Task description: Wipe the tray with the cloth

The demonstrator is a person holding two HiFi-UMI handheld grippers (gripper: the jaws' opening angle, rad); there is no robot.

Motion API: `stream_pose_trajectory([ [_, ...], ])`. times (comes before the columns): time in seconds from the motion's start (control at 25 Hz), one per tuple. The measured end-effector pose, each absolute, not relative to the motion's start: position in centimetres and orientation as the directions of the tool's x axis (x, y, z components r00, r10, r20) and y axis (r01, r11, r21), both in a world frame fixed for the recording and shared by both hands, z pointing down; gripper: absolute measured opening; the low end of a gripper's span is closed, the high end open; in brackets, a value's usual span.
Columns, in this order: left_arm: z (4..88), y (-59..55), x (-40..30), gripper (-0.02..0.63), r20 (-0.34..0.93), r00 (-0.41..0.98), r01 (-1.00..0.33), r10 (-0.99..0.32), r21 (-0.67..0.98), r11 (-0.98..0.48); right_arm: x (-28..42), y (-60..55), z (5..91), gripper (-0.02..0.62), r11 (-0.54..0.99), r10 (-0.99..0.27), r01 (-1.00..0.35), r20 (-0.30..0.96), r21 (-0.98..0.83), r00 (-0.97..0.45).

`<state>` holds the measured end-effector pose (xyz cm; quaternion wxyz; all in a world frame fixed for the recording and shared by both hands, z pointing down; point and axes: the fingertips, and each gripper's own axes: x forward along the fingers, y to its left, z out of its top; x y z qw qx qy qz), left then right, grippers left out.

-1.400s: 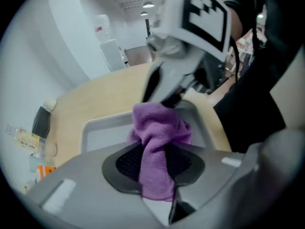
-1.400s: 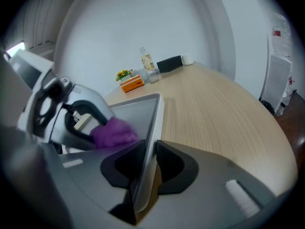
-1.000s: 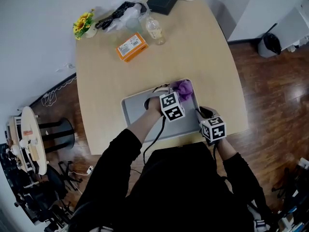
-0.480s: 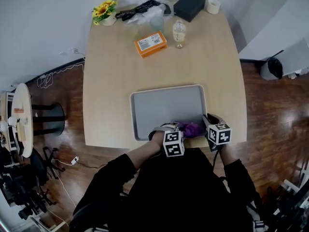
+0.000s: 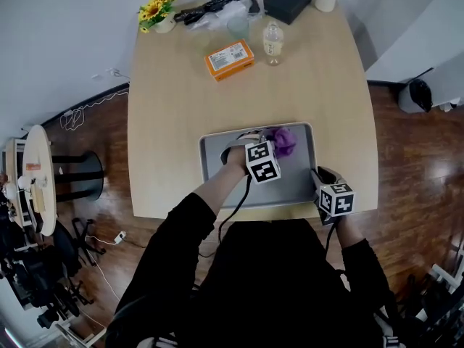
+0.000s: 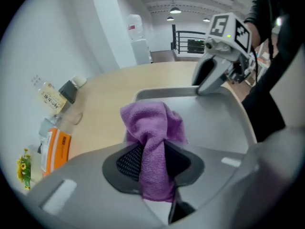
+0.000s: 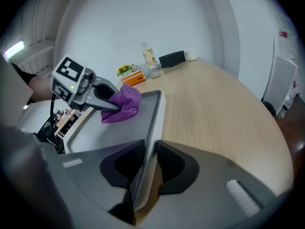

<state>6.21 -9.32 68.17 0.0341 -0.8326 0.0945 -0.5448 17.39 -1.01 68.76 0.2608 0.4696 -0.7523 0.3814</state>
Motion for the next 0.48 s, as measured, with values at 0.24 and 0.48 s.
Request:
stream_pose_trajectory([
  [0.24,67.9,-10.8,5.8,0.084,0.906,0.363,-0.143,-0.218,-0.177,-0.974,17.7,-0.9,68.8,0.084,0.271,-0.505,-0.907,0.755,-0.321,-0.418],
  [0.48,67.4,0.9,6.9,0.084,0.883,0.468,-0.060,0.017,0.051,-0.997,17.8,-0.8,68.9,0.086,0.272,-0.500,-0.913,0.766,-0.305,-0.404],
])
